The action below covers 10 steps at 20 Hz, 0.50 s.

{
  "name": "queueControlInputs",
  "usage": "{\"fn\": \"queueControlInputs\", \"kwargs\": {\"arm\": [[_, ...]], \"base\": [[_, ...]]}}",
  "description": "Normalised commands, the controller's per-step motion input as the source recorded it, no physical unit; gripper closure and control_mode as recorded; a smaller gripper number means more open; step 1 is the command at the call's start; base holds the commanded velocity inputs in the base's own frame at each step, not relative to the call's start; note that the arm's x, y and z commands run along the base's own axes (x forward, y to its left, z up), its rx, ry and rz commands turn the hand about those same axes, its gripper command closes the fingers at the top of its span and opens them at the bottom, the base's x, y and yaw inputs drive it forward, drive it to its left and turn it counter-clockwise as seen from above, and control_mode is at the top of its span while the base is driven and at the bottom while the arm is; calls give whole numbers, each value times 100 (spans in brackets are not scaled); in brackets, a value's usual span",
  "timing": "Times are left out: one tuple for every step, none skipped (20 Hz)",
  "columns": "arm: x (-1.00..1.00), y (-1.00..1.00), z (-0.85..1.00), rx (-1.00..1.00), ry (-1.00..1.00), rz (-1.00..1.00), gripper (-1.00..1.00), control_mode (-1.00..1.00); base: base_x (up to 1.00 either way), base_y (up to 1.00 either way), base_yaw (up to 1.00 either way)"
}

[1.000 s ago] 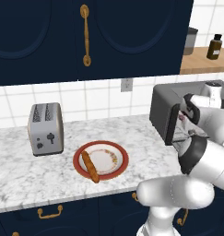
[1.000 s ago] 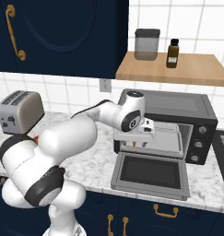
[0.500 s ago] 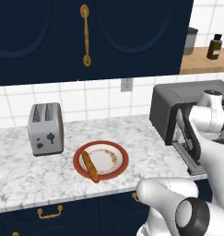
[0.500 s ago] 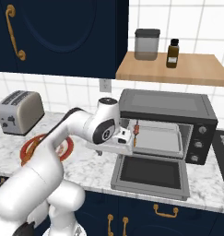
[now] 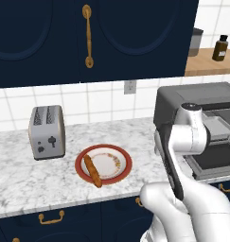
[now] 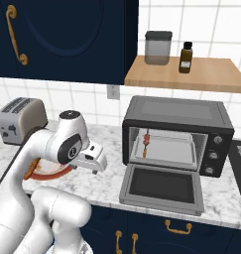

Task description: Pick up the kebab skewer and baguette bread, and place them inside the toaster oven. Close the toaster oven door and start by setting the timer.

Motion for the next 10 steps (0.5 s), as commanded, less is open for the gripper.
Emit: {"fn": "queueControlInputs", "kwargs": {"arm": [[0, 100, 17, 0, 0, 0, -100, -100], [0, 100, 14, 1, 0, 0, -100, -100], [0, 100, 6, 2, 0, 0, -100, -100], [0, 100, 7, 2, 0, 0, -100, -100], [0, 100, 9, 3, 0, 0, -100, -100], [0, 100, 10, 3, 0, 0, -100, -100], [0, 100, 9, 3, 1, 0, -100, -100], [0, 100, 8, 4, 2, 0, -100, -100], [0, 100, 0, 4, 1, 0, -100, -100], [3, 100, 0, 3, 0, 0, -100, -100]], "base": [[0, 0, 0], [0, 0, 0], [0, 0, 0], [0, 0, 0], [0, 0, 0], [0, 0, 0], [0, 0, 0], [0, 0, 0], [0, 0, 0], [0, 0, 0]]}}
